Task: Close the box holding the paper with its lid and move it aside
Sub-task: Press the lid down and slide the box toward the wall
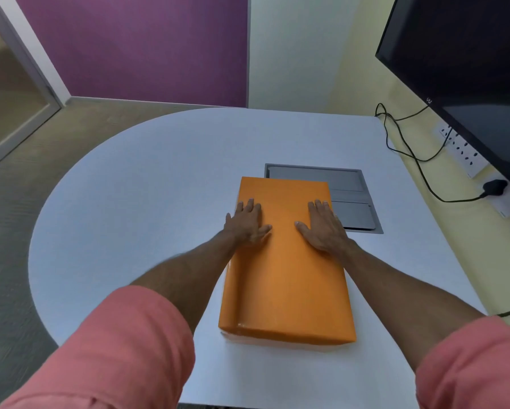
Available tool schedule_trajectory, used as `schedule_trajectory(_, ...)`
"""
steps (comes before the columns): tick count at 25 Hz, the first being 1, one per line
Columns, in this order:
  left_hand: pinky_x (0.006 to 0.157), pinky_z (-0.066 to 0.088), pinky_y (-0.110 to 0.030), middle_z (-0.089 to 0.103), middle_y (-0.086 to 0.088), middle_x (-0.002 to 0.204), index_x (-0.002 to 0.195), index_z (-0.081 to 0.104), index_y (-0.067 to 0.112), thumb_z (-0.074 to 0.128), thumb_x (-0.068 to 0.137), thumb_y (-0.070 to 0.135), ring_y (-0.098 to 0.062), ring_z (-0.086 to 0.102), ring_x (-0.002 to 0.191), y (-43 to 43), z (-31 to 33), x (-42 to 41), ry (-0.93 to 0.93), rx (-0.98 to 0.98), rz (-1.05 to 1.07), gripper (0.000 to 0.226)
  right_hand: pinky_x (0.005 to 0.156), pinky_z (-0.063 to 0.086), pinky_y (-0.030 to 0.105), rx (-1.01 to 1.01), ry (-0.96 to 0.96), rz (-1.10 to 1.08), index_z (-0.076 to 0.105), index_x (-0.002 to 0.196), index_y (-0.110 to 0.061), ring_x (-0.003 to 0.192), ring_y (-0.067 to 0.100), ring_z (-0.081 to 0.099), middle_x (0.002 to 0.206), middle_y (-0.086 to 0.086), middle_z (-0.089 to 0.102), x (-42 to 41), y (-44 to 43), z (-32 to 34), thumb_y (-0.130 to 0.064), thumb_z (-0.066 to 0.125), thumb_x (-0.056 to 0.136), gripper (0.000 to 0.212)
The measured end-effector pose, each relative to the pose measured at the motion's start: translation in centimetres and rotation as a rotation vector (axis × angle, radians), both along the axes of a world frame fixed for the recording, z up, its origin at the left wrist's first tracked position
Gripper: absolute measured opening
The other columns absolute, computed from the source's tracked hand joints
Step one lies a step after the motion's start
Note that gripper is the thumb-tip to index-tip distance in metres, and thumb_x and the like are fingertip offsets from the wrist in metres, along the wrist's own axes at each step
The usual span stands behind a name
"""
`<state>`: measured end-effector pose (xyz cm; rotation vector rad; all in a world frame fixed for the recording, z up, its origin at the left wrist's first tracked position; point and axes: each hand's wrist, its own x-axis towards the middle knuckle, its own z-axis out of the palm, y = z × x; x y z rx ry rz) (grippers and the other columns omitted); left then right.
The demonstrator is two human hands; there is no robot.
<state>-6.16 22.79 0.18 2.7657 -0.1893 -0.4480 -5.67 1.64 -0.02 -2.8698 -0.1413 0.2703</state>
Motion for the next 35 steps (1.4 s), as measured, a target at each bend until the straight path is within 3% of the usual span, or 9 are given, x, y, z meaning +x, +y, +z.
schedule_trajectory(9,0.115,0.025,-0.058,0.001,-0.01,0.162,0.152,0.008,0.011,0.04,0.09,0.06,-0.039,-0.001,0.148,-0.2,-1.5,0.3,0.013,0.0,0.011,0.085,0.118,0.015,0.052,-0.11,0.038,0.046,0.011,0.152,-0.012,0.149,0.029,0.007,0.162,0.013,0.007,1.0,0.7,-1.3,-0.055,0.027,0.096,0.073)
schedule_trajectory(15,0.115,0.018,-0.057,0.001,-0.009,0.162,0.152,0.007,0.012,0.045,0.089,0.057,-0.038,-0.001,0.148,-0.1,-0.8,0.1,0.033,-0.07,0.002,0.086,0.12,0.008,0.052,-0.099,0.118,0.028,0.003,0.153,-0.013,0.15,0.028,-0.001,0.163,0.01,-0.002,1.1,0.9,-0.9,-0.055,0.028,0.096,0.075)
schedule_trajectory(18,0.11,0.035,-0.052,0.038,-0.01,0.146,0.142,0.031,0.013,0.056,0.079,0.064,-0.031,0.034,0.135,1.7,-0.9,-0.4,-0.021,-0.303,0.083,0.085,0.118,0.011,0.053,0.053,0.049,-0.091,0.008,0.152,-0.012,0.149,0.032,0.002,0.162,0.012,0.001,0.3,0.4,-0.6,-0.055,0.041,0.093,0.081)
schedule_trajectory(20,0.105,0.042,-0.051,0.049,-0.009,0.137,0.135,0.039,0.018,0.062,0.067,0.073,-0.029,0.047,0.124,3.2,-1.1,-1.4,-0.015,-0.447,0.247,0.09,0.117,0.022,0.053,0.229,0.011,-0.28,0.015,0.15,-0.011,0.146,0.035,0.017,0.159,0.016,0.014,-0.8,-0.4,-0.9,-0.053,0.054,0.087,0.085)
schedule_trajectory(23,0.109,0.034,-0.051,0.024,-0.013,0.157,0.15,0.012,0.013,0.072,0.077,0.047,-0.036,0.032,0.14,4.8,-1.4,-3.0,0.313,-0.661,0.458,0.1,0.102,0.043,0.052,0.546,0.149,-0.625,0.024,0.145,-0.011,0.127,0.036,0.046,0.145,0.016,0.039,-2.9,-1.3,-0.7,-0.047,0.069,0.078,0.088)
schedule_trajectory(25,0.104,0.038,-0.055,0.02,-0.015,0.158,0.151,0.004,0.018,0.072,0.08,0.039,-0.039,0.035,0.138,5.6,-1.6,-3.8,0.492,-0.719,0.491,0.101,0.092,0.049,0.048,0.685,0.299,-0.758,0.025,0.143,-0.009,0.117,0.035,0.054,0.138,0.016,0.048,-4.3,-1.6,-0.1,-0.045,0.071,0.078,0.088)
schedule_trajectory(29,0.082,0.05,-0.044,0.048,-0.014,0.133,0.146,0.024,0.015,0.068,0.086,0.027,-0.032,0.054,0.107,5.5,-1.9,-3.9,0.553,-0.854,0.537,0.075,0.085,0.05,0.046,0.828,0.439,-0.82,0.041,0.136,-0.003,0.102,0.033,0.059,0.13,0.018,0.057,-6.3,-2.1,0.5,-0.04,0.072,0.08,0.074)
schedule_trajectory(35,0.075,0.049,-0.041,0.049,-0.012,0.127,0.138,0.033,0.014,0.07,0.085,0.024,-0.03,0.054,0.106,4.5,-1.5,-4.3,0.538,-0.854,0.535,0.065,0.081,0.047,0.048,0.943,0.476,-0.885,0.05,0.131,-0.006,0.087,0.027,0.058,0.112,0.013,0.057,-8.0,-3.2,1.4,-0.033,0.069,0.085,0.057)
